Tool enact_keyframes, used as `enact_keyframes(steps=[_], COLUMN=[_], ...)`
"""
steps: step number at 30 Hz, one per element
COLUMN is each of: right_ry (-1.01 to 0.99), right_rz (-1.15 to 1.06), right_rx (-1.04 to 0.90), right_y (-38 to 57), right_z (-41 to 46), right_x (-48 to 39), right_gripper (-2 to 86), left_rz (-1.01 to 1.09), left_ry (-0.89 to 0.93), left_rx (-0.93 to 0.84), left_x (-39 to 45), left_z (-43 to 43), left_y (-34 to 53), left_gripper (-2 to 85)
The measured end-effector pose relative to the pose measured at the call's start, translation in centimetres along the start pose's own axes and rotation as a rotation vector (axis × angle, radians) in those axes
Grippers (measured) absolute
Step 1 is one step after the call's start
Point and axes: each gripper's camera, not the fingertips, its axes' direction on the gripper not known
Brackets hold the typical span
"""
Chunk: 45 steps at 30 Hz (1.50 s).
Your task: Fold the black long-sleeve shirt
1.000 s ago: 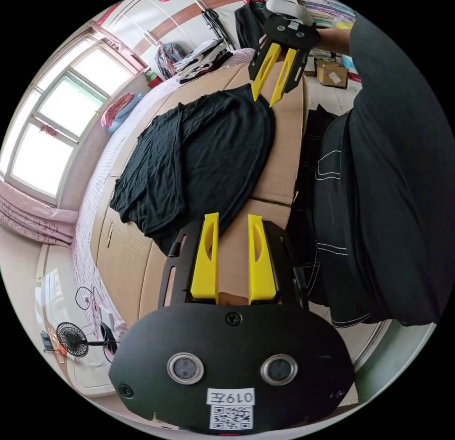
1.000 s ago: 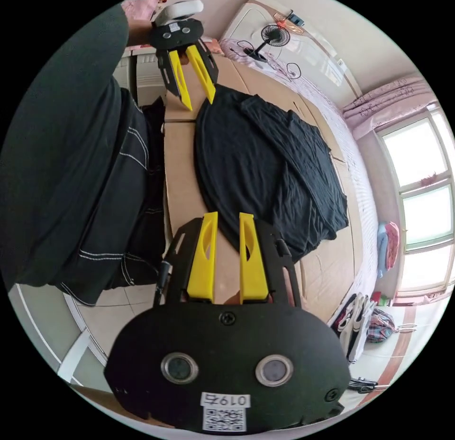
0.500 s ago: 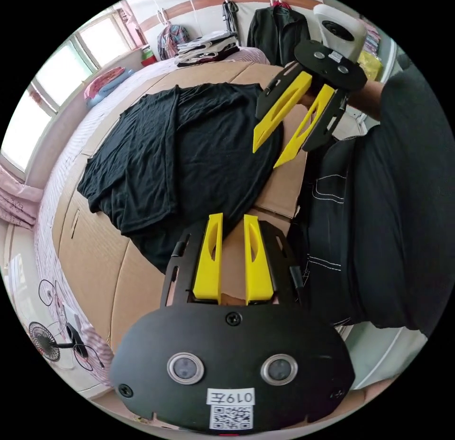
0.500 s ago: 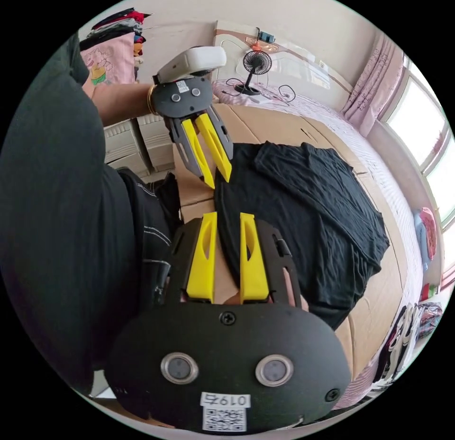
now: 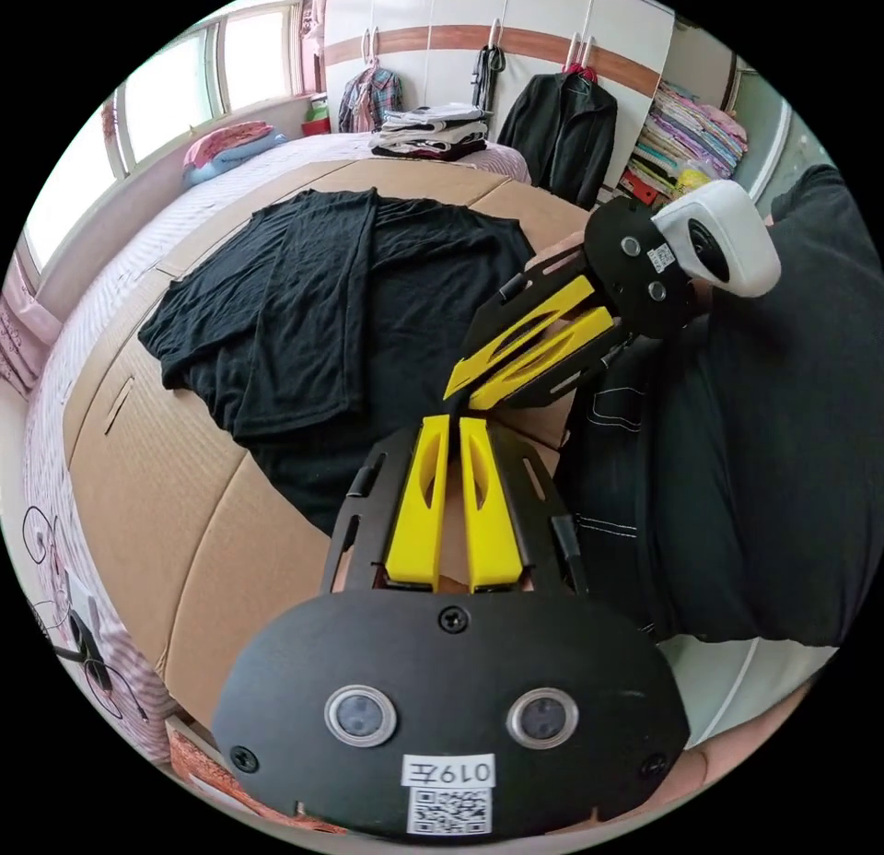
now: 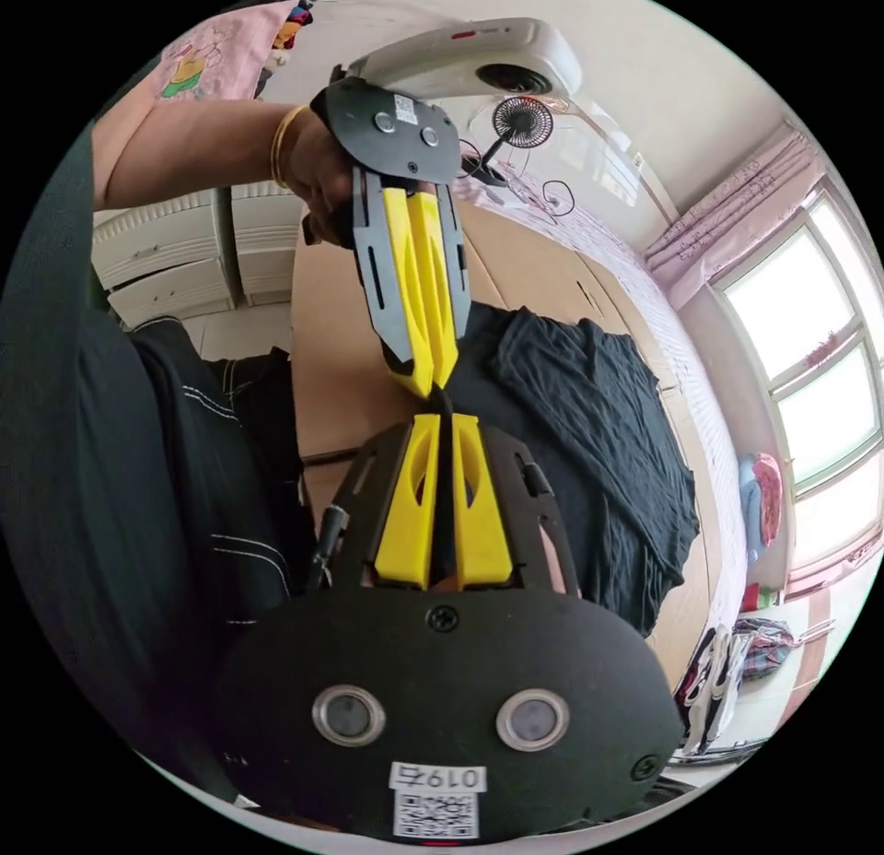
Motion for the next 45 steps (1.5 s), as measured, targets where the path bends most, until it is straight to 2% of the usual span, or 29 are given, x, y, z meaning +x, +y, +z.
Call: enact_keyframes(steps=[4, 7, 9, 14, 20, 23, 31, 36, 45], right_ry=[-0.086, -0.127, -0.120, -0.055, 0.130, 0.209, 0.409, 0.576, 0.688], right_rz=[0.072, 0.116, 0.113, 0.086, 0.051, 0.077, 0.149, 0.031, -0.057], right_rx=[0.011, 0.029, 0.033, 0.035, 0.014, -0.028, -0.147, -0.253, -0.416], right_y=[-0.5, -0.8, -1.2, -2.1, -1.2, -0.3, 1.2, 2.3, 4.2], right_z=[-0.6, -1.2, -1.6, -2.3, -2.8, -2.7, -2.3, -1.6, -0.4], right_x=[0.6, 0.9, 0.2, -2.0, -5.9, -7.4, -8.3, -10.2, -9.6], right_gripper=[0.8, 0.6, 0.8, 2.1, 10.4, 11.6, 6.1, 3.9, 4.4], left_rz=[0.101, 0.180, 0.221, 0.178, 0.061, 0.016, -0.038, -0.039, -0.042], left_ry=[-0.132, -0.312, -0.462, -0.515, -0.313, -0.252, -0.179, -0.178, -0.172], left_rx=[0.007, -0.028, -0.060, -0.043, -0.027, 0.001, 0.048, 0.050, 0.047], left_x=[2.6, 5.1, 6.2, 5.6, 2.2, 0.6, -1.7, -2.7, -4.5], left_z=[-0.7, -0.3, 0.5, 0.6, -1.1, -2.4, -3.9, -4.1, -3.8], left_y=[0.6, 0.6, 0.3, -0.1, -0.1, 0.3, 1.2, 1.5, 1.4], left_gripper=[8.2, 9.7, 8.7, 2.7, 0.7, 0.7, 0.6, 0.6, 0.8])
